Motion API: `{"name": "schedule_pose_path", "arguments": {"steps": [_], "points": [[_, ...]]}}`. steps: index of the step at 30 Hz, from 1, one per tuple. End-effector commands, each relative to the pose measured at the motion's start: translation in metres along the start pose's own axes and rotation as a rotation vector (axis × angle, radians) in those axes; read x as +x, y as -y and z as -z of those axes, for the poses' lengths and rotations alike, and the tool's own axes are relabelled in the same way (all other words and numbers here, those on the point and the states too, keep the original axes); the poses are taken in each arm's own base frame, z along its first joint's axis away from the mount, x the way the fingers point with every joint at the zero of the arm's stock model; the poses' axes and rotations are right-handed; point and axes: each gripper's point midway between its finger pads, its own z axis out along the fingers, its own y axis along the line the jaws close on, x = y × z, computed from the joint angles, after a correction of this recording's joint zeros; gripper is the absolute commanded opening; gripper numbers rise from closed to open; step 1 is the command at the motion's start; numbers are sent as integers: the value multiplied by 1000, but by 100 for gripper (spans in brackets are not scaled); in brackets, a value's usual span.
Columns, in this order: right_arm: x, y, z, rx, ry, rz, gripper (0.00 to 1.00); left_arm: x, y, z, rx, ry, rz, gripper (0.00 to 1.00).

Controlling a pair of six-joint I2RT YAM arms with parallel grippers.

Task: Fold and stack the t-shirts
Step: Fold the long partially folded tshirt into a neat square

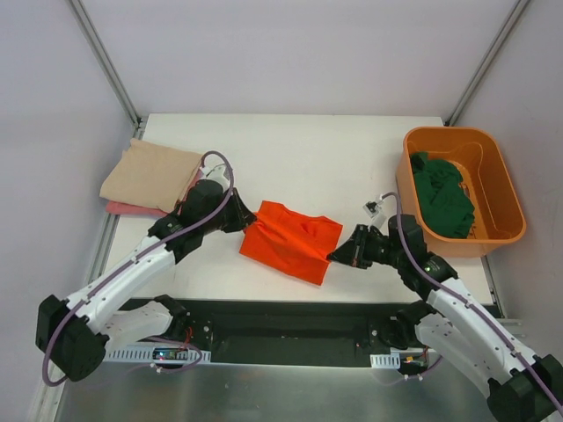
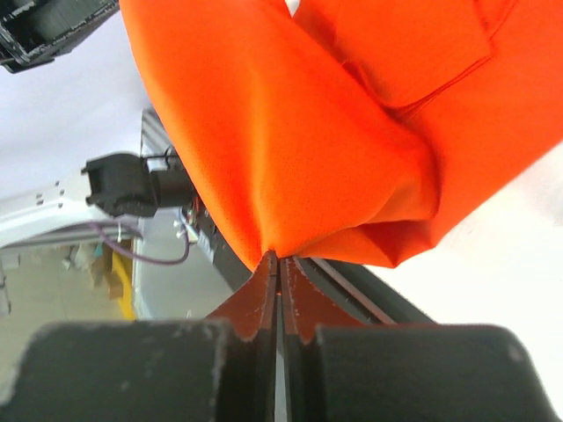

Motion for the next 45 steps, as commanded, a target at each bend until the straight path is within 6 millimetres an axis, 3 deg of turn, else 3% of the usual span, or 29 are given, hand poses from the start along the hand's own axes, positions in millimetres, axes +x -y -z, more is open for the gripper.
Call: {"name": "schedule_pose_path", "arguments": {"steps": [1,8,14,24,35,39,41,43,45], "points": [[-40,0,6,58,157,45,0,-47,16,-18,65,95,2,0],[-62,18,4,122,202,23,0,-61,16,-51,105,14,16,0],[-91,39,1,172,245,-38,0,-64,2,-78,66,-36,43,0],[-129,87,-12,331,334,-21,1,-59,-19,-148,58,-195,88,0],[-165,115,-47,340,289,-73,1,-64,-47,-179,-1,-212,121,0],[-178,125,-60,350,280,-58,2,-65,-57,-186,-26,-210,131,4],[-189,133,-65,372,282,-42,7,-70,-62,-189,-41,-197,130,19],[-200,138,-71,385,282,-33,11,-77,-63,-189,-40,-184,127,27],[-204,138,-71,393,267,-58,21,-85,-58,-183,-29,-177,123,34]]}}
